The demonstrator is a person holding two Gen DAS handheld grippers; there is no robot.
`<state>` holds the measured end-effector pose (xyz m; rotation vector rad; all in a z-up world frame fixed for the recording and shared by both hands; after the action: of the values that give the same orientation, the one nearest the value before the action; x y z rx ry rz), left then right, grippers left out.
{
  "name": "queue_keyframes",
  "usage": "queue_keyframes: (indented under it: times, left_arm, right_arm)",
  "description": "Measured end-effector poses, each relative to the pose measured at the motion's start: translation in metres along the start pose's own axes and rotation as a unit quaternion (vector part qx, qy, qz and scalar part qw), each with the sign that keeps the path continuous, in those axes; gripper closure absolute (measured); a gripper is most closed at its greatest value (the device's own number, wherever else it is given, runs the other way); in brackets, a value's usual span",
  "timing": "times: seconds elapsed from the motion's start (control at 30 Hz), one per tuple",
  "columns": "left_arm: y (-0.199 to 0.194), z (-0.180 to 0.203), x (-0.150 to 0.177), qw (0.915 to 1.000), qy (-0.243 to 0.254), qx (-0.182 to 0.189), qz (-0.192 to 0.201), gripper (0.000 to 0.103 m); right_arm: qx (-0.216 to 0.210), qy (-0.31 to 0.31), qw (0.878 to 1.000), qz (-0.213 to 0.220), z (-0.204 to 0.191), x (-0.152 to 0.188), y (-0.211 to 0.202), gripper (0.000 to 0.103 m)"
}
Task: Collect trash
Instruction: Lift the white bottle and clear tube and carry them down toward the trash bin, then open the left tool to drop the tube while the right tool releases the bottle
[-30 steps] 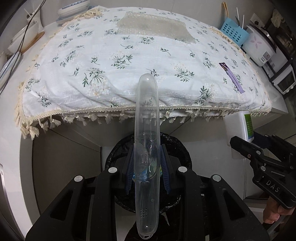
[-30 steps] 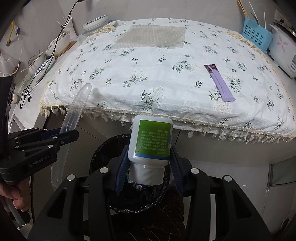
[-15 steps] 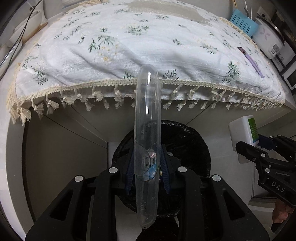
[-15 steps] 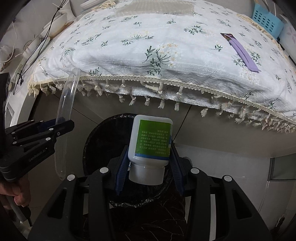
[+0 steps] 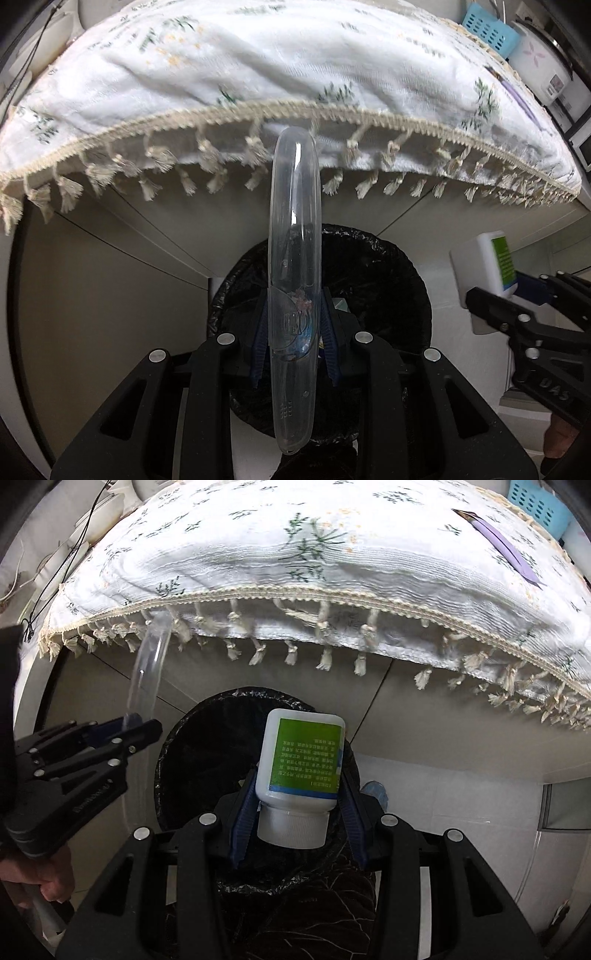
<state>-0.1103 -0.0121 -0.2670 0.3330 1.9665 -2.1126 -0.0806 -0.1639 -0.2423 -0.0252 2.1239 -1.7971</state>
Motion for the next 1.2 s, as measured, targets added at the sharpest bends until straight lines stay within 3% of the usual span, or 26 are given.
queue_keyframes:
  times: [0.43, 0.67, 1.0, 1.13, 1.2]
  left_arm:
    - [0.037, 0.021, 0.009, 0.9994, 0.019, 0.017, -0.025, 0.078]
    - [0.043, 0.018, 0.017, 0.9991, 0.021, 0.017, -0.031, 0.076]
    - [0.026, -0.015, 0.029, 0.9999, -0.013, -0.009, 0.0, 0.025]
    - [0.016, -0.03, 0.025, 0.9994, -0.027, -0.019, 0.008, 0.009]
    - [0.013, -0.034, 0.025, 0.999, -0.034, -0.025, 0.014, 0.006]
  right_arm:
    - [0.007, 0.019, 1.0, -0.015, 0.025, 0.016, 0.002, 0.062]
    - [0.002, 0.014, 1.0, -0.024, 0.012, 0.025, 0.022, 0.062]
    - [-0.008, -0.017, 0.999, -0.037, -0.025, 0.021, 0.039, 0.062]
    - [-0.013, -0.024, 0.999, -0.043, -0.032, 0.017, 0.045, 0.062]
    - [-0.014, -0.028, 0.998, -0.047, -0.039, 0.015, 0.05, 0.062]
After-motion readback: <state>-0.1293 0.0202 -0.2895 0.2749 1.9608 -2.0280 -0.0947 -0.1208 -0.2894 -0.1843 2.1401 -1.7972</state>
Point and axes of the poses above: each gripper's, at about its wrist camera, not at the fingertips, and y roughly the way its jaws point, z to its right, x to its underside, the point moved 5 cm from there along y, roughly the way its jaws point, and after that the axes turned 7 degrees about y, right-handed, at the moved point
